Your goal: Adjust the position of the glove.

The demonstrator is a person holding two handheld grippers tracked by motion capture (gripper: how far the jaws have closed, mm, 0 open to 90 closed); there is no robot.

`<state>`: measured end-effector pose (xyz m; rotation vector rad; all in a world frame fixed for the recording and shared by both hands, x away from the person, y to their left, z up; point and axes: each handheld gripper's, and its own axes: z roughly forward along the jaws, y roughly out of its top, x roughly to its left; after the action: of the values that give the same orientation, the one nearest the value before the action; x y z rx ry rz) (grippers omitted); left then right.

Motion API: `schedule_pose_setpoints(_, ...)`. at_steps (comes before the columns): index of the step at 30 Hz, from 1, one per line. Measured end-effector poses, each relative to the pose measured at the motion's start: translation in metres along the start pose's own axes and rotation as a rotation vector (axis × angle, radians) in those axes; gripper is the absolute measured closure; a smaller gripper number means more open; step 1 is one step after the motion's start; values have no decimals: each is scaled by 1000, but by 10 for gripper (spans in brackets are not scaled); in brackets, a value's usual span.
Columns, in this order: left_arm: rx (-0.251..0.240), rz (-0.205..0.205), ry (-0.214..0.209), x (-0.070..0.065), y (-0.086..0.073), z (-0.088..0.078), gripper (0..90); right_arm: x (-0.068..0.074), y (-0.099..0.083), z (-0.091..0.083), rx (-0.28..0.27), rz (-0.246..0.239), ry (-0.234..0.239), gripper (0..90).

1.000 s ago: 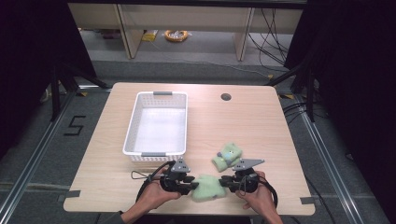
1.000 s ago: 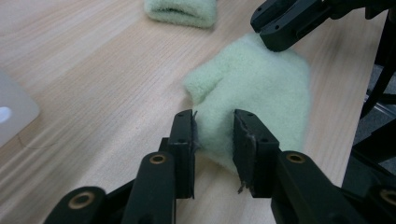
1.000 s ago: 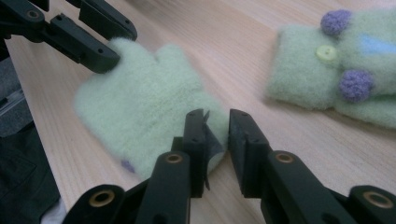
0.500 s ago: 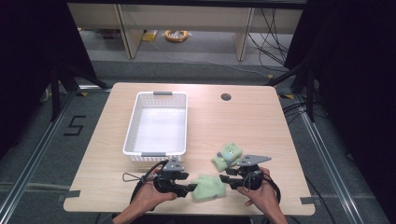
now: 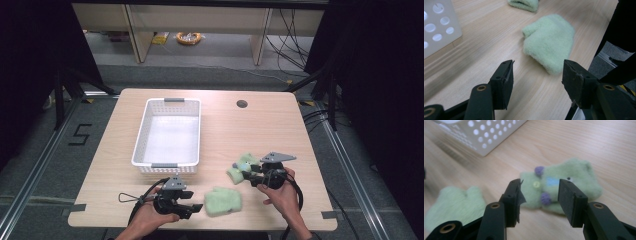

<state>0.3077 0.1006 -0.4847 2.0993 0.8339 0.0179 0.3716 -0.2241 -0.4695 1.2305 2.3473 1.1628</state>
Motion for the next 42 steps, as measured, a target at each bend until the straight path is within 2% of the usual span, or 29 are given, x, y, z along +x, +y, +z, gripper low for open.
schedule_pose_setpoints(1, 1, -13, 0, -1, -1, 0, 418, -1, 2, 3, 3, 7, -6, 539)
schedule_pose_setpoints(3, 4, 3, -5, -1, -2, -1, 416, -3, 5, 8, 16, 12, -20, 539)
schedule_pose_setpoints(4, 0, -8, -3, -2, -3, -2, 414, -4, 6, 11, 22, 23, -9, 539)
schedule_pose_setpoints(6, 6, 2, 5, -1, -4, -2, 409, -8, 7, 18, 31, 0, -22, 538)
schedule_pose_setpoints(8, 10, 7, 16, 0, -5, -4, 409, -8, 10, 24, 70, 37, -32, 530)
schedule_pose_setpoints(11, 5, 0, 16, 1, -6, -5, 406, -11, 13, 31, 70, 24, -53, 505)
schedule_pose_setpoints(12, 4, -6, 21, 1, -6, -6, 405, -10, 15, 32, 90, 49, -49, 498)
schedule_pose_setpoints(14, 1, -11, 24, 3, -7, -7, 403, -12, 16, 36, 87, 30, -58, 495)
schedule_pose_setpoints(15, 0, -15, 23, 3, -8, -6, 403, -11, 17, 38, 97, 59, -54, 496)
schedule_pose_setpoints(17, 7, -18, 24, 3, -9, -6, 402, -12, 16, 44, 77, 41, -66, 495)
schedule_pose_setpoints(18, 9, -13, 24, 3, -10, -5, 401, -10, 16, 45, 106, 69, -67, 495)
schedule_pose_setpoints(19, 11, -10, 24, 3, -10, -4, 400, -11, 17, 45, 116, 57, -78, 495)
schedule_pose_setpoints(20, 14, -6, 26, 3, -10, -4, 400, -11, 15, 50, 83, 57, -71, 497)
schedule_pose_setpoints(21, 14, -6, 27, 4, -11, -3, 399, -12, 16, 49, 116, 42, -77, 504)
schedule_pose_setpoints(22, 15, -4, 28, 4, -11, -3, 399, -13, 15, 51, 102, 43, -78, 514)
schedule_pose_setpoints(26, 9, -13, 29, 4, -11, -3, 399, -15, 13, 51, 130, 36, -53, 596)
schedule_pose_setpoints(27, 16, -7, 31, 4, -11, -3, 399, -16, 11, 52, 126, 24, -75, 616)
schedule_pose_setpoints(28, 18, -6, 30, 4, -12, -3, 399, -18, 10, 55, 104, -9, -67, 635)
schedule_pose_setpoints(29, 20, -6, 31, 4, -12, -2, 399, -19, 11, 54, 113, -9, -42, 646)
schedule_pose_setpoints(31, 16, -17, 32, 3, -13, -1, 399, -18, 10, 55, 111, -21, -66, 664)
schedule_pose_setpoints(32, 24, -13, 32, 3, -13, -1, 399, -14, 10, 53, 130, 11, -85, 677)
schedule_pose_setpoints(33, 23, -24, 29, 3, -13, 0, 399, -15, 9, 56, 109, -35, -92, 692)
schedule_pose_setpoints(34, 27, -18, 30, 3, -13, 0, 399, -14, 9, 54, 132, -23, -91, 718)
schedule_pose_setpoints(35, 28, -10, 31, 4, -13, 0, 400, -16, 9, 55, 118, -55, -94, 748)
schedule_pose_setpoints(36, 27, -21, 33, 4, -14, 1, 400, -16, 10, 54, 127, -32, -86, 776)
schedule_pose_setpoints(37, 27, -18, 31, 4, -14, 1, 400, -17, 8, 56, 100, -36, -82, 796)
schedule_pose_setpoints(39, 31, -11, 31, 5, -14, 0, 400, -19, 9, 54, 116, -27, -57, 826)
schedule_pose_setpoints(40, 24, -20, 29, 4, -14, 0, 400, -19, 7, 56, 80, -18, -52, 834)
schedule_pose_setpoints(42, 29, -13, 30, 6, -13, 0, 400, -22, 9, 53, 107, -47, -41, 847)
